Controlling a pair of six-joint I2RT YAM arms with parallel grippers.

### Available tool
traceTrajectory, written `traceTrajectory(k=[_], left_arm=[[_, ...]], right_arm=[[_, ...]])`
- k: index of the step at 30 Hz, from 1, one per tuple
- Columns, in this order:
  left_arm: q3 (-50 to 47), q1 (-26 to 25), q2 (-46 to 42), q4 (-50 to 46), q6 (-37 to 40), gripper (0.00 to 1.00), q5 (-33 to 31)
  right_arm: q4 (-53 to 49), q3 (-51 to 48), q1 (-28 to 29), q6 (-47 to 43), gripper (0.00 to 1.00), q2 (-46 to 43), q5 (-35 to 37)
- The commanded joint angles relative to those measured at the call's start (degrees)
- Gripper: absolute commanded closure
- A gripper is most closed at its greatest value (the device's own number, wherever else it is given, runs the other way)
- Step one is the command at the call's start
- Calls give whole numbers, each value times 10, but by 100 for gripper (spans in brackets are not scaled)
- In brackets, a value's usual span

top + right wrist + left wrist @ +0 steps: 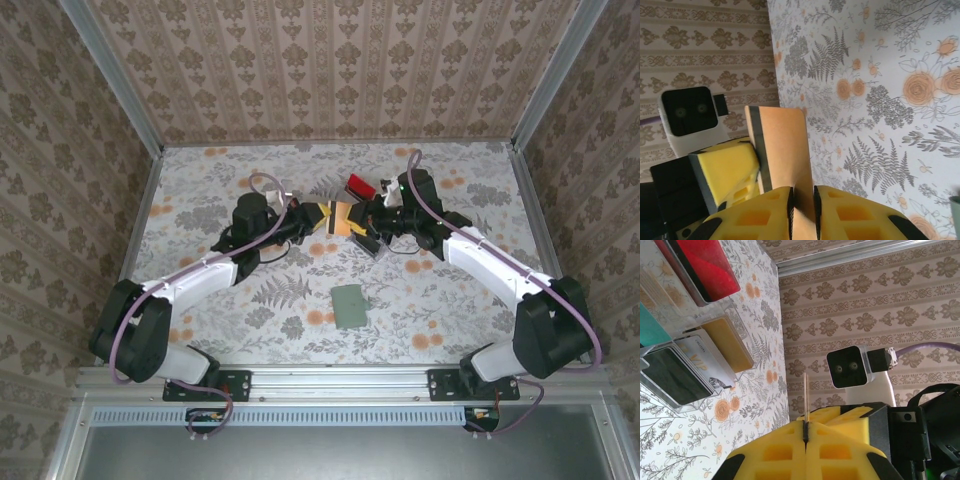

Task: Put the credit cards into the card holder
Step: Pick up the credit card from the storage box.

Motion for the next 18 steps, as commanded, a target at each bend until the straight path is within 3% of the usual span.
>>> traceTrajectory(k=[1,6,9,10,14,18], left_arm=[[-9,-6,-3,32,-22,100,10],[-25,-6,-3,63,-47,100,9],[-32,-6,-6,46,-45,100,0],[-31,-6,-8,29,-41,94,-2],[-22,-7,-21,-81,0,36,-25],[19,-18,-46,-305,107,22,-88]], right_arm=[[73,-6,3,33,79,8,-45],[90,-12,0,43,80,13,-49],[86,-18,-5,41,89,3,-41],[85,-19,-6,41,92,1,-42],[23,-30,-7,19,97,-20,-4],[-167,-13,10,-99,97,-66,100]])
